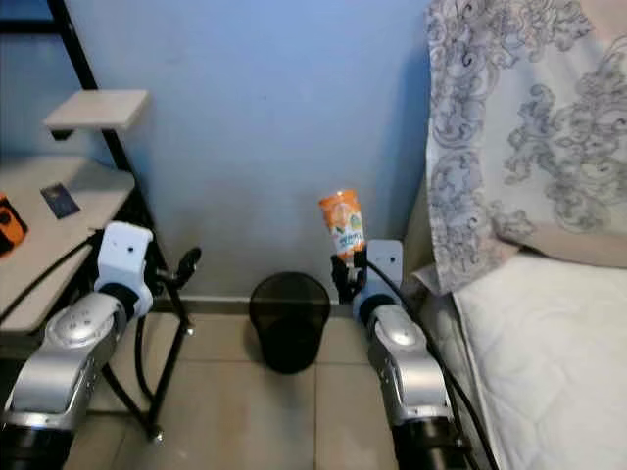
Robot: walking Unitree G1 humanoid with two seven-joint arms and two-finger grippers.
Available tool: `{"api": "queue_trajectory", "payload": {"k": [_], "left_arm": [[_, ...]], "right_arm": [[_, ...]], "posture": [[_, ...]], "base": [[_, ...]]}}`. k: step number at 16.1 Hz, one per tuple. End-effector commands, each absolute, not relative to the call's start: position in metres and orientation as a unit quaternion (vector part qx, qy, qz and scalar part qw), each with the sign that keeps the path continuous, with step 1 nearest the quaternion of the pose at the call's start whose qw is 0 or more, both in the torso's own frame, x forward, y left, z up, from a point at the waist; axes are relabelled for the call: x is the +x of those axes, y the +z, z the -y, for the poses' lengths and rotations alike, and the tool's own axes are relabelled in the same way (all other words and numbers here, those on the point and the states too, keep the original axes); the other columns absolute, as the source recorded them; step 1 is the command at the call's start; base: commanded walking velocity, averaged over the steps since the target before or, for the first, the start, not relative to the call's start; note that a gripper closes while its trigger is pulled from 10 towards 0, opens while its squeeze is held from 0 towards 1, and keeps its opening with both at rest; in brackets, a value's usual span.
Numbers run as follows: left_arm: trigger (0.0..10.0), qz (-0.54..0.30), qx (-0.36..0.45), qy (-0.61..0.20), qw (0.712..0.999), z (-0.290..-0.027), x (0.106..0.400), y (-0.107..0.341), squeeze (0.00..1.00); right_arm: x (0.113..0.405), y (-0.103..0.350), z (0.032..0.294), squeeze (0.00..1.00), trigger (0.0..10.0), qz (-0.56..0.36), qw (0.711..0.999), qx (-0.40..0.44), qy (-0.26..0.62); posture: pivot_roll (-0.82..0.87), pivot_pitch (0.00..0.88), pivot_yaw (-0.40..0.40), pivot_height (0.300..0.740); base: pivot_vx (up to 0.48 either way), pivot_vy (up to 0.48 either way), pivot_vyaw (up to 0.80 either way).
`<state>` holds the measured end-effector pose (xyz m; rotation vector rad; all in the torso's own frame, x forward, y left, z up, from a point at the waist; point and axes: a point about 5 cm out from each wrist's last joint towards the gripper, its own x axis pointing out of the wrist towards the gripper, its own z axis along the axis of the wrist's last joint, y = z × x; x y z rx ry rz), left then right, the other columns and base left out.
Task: Clean up the room
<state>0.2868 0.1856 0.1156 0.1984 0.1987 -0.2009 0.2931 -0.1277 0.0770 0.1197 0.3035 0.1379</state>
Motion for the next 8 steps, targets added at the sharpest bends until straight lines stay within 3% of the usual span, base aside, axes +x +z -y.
{"api": "queue_trajectory", "payload": {"k": [1,8], "left_arm": [[10.0,-0.094,0.098,-0.111,0.984,-0.1778,0.2882,0.1178,0.11],[10.0,-0.098,0.094,-0.11,0.985,-0.1775,0.2885,0.1162,0.11]], "right_arm": [[0.2945,0.0794,0.1378,0.0,10.0,-0.147,0.986,0.056,0.054],[0.2962,0.0803,0.14,0.0,10.0,-0.149,0.986,0.052,0.051]], "posture": [[-0.02,0.0,0.016,0.74],[-0.03,0.0,0.019,0.74]], "base": [[0.334,0.0,0.0],[0.336,0.0,0.0]]}}
